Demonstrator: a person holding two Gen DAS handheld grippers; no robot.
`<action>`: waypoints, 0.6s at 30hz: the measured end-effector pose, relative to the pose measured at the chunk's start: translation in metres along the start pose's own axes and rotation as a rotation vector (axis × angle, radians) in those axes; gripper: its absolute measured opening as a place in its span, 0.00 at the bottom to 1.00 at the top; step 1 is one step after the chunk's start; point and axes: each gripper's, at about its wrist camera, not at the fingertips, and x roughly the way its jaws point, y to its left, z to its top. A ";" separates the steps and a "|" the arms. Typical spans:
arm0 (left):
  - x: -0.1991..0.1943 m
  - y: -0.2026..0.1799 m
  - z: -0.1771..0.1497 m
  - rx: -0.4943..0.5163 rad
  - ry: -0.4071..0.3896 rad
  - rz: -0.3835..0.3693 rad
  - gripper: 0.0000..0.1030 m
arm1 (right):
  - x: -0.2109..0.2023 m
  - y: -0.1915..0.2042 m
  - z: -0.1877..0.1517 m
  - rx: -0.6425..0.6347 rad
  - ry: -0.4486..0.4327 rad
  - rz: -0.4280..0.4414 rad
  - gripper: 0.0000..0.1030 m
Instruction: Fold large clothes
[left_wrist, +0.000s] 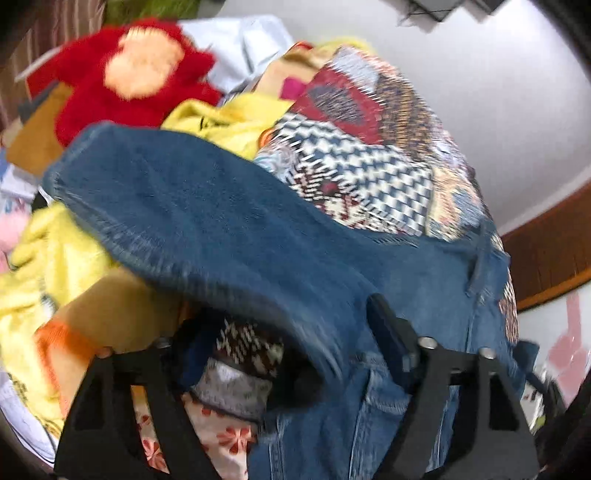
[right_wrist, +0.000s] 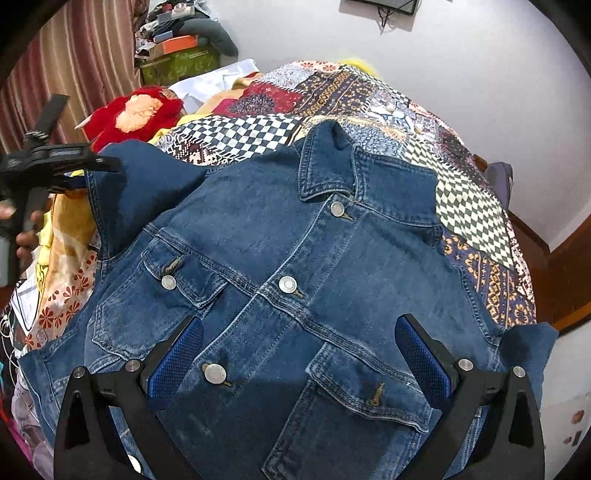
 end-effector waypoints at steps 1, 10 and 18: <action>0.008 -0.001 0.006 -0.008 0.003 -0.012 0.61 | 0.002 0.000 0.001 0.002 0.005 0.002 1.00; -0.013 -0.083 0.012 0.344 -0.256 0.193 0.05 | -0.008 -0.004 0.005 -0.021 -0.034 -0.054 1.00; -0.027 -0.166 -0.035 0.558 -0.264 0.046 0.05 | -0.026 -0.014 0.002 -0.004 -0.070 -0.061 1.00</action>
